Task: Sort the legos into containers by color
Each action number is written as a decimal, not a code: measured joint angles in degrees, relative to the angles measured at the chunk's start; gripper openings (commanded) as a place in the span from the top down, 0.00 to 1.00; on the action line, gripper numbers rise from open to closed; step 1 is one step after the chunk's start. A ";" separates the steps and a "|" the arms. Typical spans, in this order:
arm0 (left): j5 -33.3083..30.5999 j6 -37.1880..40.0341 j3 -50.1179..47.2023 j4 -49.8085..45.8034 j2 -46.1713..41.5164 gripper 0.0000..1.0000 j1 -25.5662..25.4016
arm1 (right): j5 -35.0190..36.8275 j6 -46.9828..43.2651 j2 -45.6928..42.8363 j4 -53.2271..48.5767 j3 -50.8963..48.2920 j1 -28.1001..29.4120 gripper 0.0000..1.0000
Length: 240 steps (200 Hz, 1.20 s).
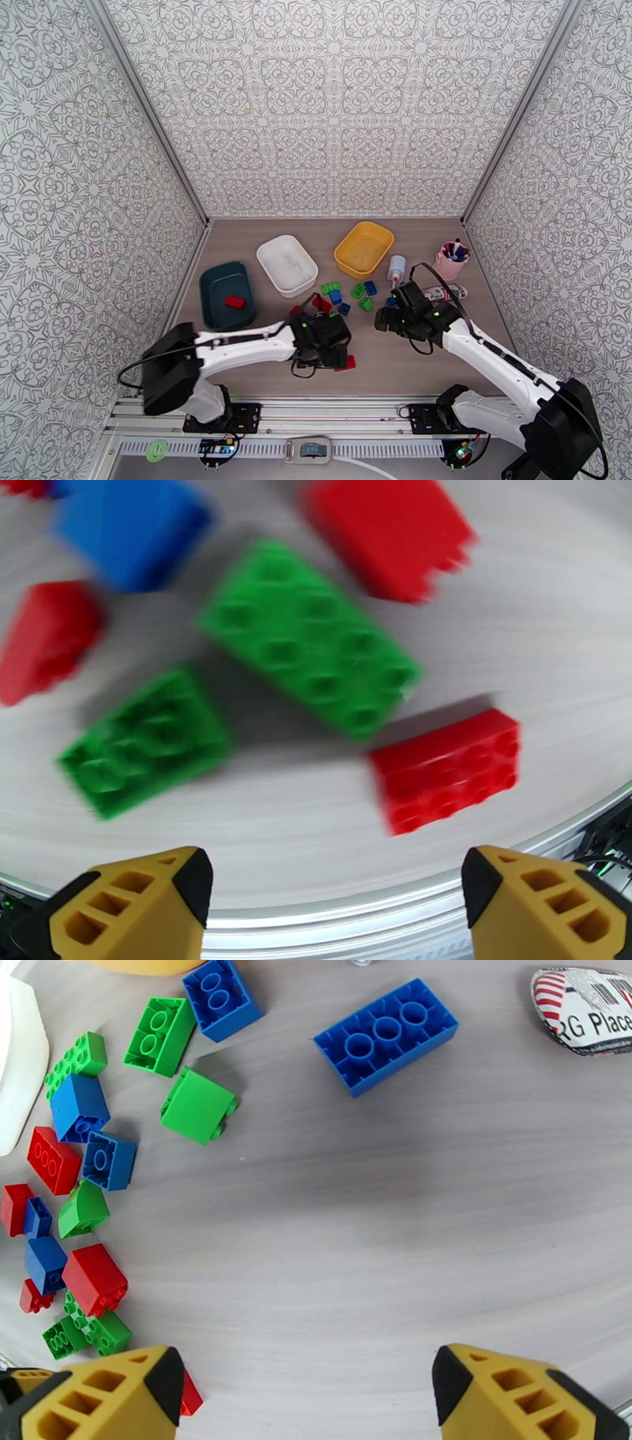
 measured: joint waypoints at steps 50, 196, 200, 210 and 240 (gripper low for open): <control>3.76 0.11 3.98 2.29 6.75 0.11 -0.39 | 0.50 -0.02 -3.26 -2.16 -0.52 -0.31 0.12; 1.70 4.24 16.63 -6.58 18.80 0.32 -0.39 | 2.43 -0.44 -6.34 -3.58 -2.86 -0.76 0.13; 1.68 4.11 16.63 -6.58 18.80 0.34 -0.39 | 2.43 -0.44 -6.47 -3.58 -2.89 -0.79 0.13; 1.60 4.66 16.90 -6.95 18.78 0.38 -0.42 | 2.40 -0.42 -6.69 -3.56 -3.02 -0.85 0.13; 0.92 4.66 17.00 -7.08 18.67 0.43 -0.50 | 2.34 -0.42 -6.93 -3.54 -3.58 -1.01 0.15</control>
